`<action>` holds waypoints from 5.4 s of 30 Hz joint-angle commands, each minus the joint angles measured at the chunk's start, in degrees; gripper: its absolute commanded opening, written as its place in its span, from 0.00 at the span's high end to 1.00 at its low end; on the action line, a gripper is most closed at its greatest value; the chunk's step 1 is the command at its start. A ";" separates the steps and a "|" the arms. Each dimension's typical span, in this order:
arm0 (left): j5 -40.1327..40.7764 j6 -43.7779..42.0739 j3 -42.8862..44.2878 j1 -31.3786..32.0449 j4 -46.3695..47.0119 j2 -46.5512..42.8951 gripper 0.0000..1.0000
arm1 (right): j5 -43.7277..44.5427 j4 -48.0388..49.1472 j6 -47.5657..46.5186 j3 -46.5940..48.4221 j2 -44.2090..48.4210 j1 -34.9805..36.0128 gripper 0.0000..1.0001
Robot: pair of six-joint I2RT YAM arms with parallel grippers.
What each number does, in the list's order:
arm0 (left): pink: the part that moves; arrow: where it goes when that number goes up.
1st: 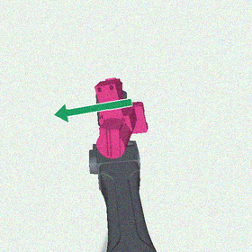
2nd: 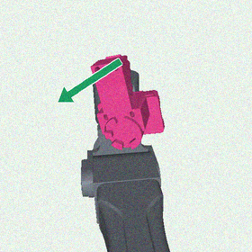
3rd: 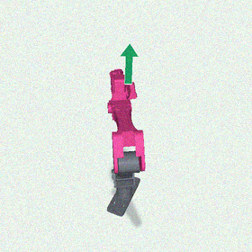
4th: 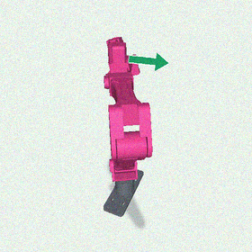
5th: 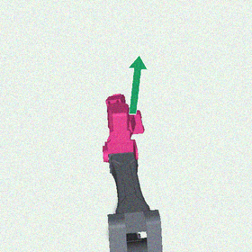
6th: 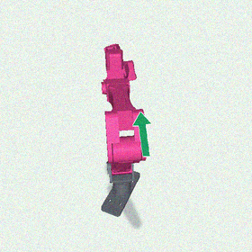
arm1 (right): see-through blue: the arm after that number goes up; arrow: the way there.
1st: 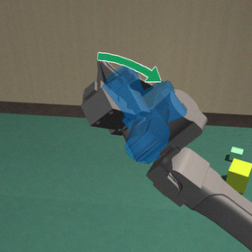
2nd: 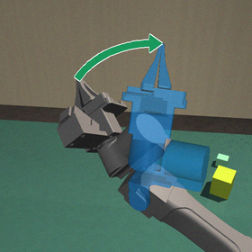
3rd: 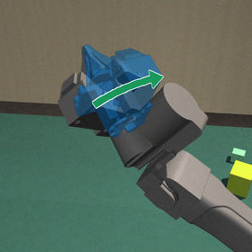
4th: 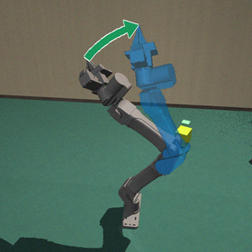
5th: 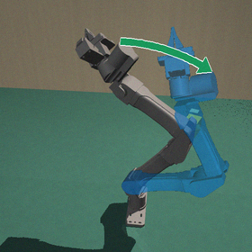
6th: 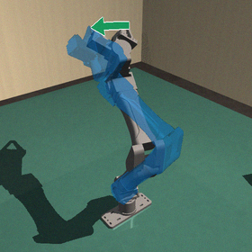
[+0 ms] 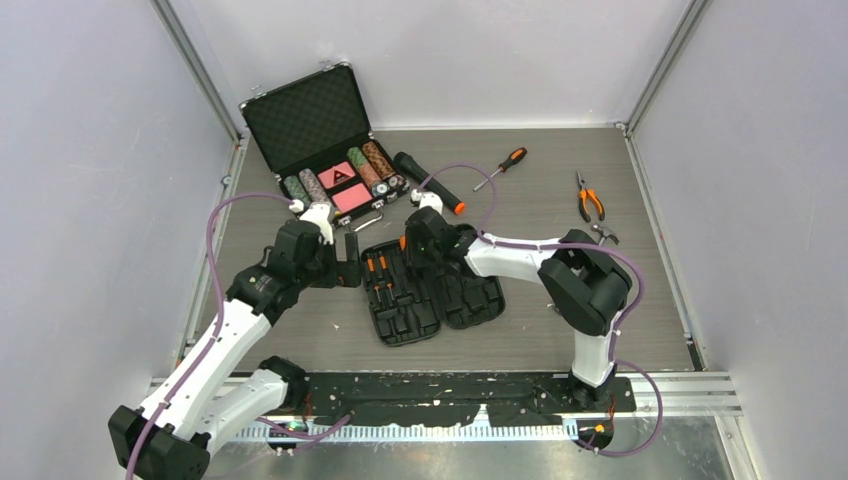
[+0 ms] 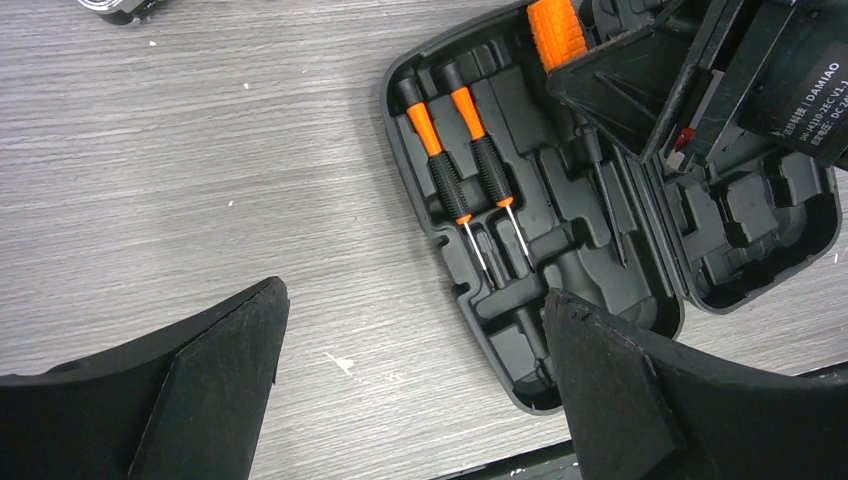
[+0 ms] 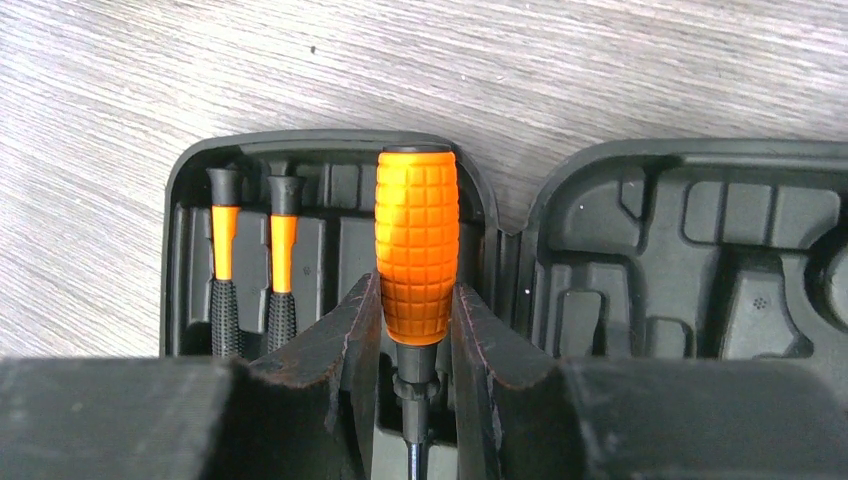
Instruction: Pack the tool kit
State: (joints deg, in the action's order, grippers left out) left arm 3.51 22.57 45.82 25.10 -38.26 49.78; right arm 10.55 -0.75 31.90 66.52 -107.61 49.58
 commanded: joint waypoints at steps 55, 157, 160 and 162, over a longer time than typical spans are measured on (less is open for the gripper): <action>-7.05 12.49 -8.78 -0.23 7.88 4.36 0.06 | -5.51 -21.57 3.06 -5.68 11.56 8.24 0.71; -14.55 17.07 28.21 1.86 4.10 62.33 0.92 | -10.83 -25.92 4.81 -4.59 8.26 4.20 0.95; -14.50 16.99 28.76 1.88 3.24 63.12 0.93 | -10.90 -27.50 5.58 -4.88 6.93 4.16 0.95; -14.74 16.98 28.89 1.88 2.97 63.55 0.94 | -12.58 -27.09 6.62 -6.11 6.17 3.67 0.95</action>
State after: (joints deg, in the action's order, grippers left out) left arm -16.19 41.36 75.13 26.52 -33.63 109.14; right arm -2.20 -24.21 36.82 61.69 -98.32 54.06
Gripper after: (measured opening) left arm 0.077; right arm 0.059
